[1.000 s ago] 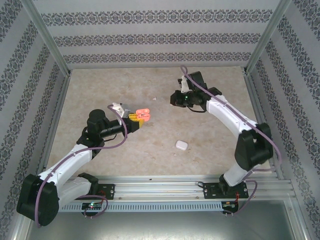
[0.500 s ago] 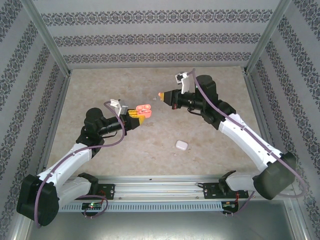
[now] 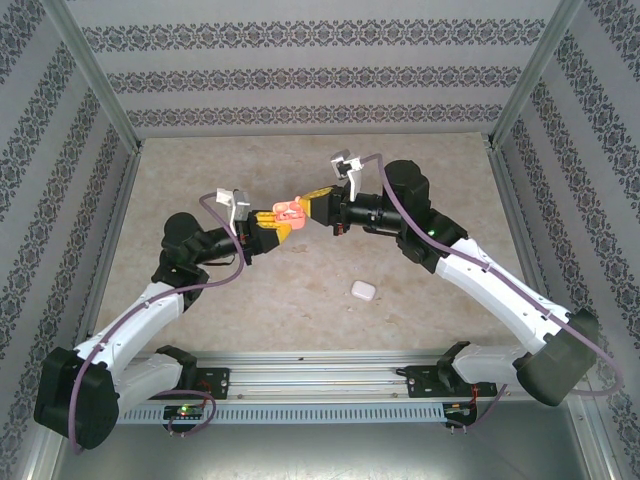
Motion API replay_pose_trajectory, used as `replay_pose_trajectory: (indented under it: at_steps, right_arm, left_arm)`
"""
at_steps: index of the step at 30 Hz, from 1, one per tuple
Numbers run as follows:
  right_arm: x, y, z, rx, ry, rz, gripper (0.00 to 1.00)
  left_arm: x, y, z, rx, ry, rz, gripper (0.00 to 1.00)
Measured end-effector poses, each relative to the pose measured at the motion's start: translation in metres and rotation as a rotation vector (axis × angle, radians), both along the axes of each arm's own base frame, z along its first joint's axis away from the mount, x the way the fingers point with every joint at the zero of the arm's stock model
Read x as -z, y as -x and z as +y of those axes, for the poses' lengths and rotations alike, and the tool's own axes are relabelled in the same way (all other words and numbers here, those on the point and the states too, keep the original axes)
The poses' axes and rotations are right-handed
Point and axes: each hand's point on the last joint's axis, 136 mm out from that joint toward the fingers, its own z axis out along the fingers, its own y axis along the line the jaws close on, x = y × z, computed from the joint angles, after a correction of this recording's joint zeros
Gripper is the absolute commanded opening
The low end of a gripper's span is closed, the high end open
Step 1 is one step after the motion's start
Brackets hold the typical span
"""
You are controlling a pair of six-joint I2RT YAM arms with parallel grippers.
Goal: Insert wireless bluetooth earbuds into charging case
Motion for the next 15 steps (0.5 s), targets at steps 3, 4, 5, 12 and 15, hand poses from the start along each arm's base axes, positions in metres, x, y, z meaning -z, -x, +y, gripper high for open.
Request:
replay_pose_trajectory:
  at_steps: [3, 4, 5, 12, 15]
  right_arm:
    - [-0.002, 0.003, 0.0, -0.012, -0.002, -0.007, 0.09]
    - [-0.002, 0.004, 0.0, -0.017, -0.004, -0.01, 0.09]
    - [-0.003, 0.005, 0.0, -0.018, -0.005, -0.013, 0.08]
    - [-0.009, 0.01, -0.002, -0.033, -0.01, -0.043, 0.08]
    - [-0.009, 0.011, -0.002, -0.041, -0.01, -0.044, 0.08]
  left_arm:
    - [-0.006, 0.002, 0.0, 0.012, 0.023, 0.004, 0.0]
    - [-0.008, 0.002, 0.0, 0.015, 0.032, 0.003, 0.0]
    - [-0.01, 0.003, 0.0, 0.019, 0.039, 0.005, 0.0]
    - [-0.018, 0.003, -0.001, 0.041, 0.083, 0.023, 0.0]
    - [-0.018, 0.003, -0.002, 0.049, 0.09, 0.035, 0.0]
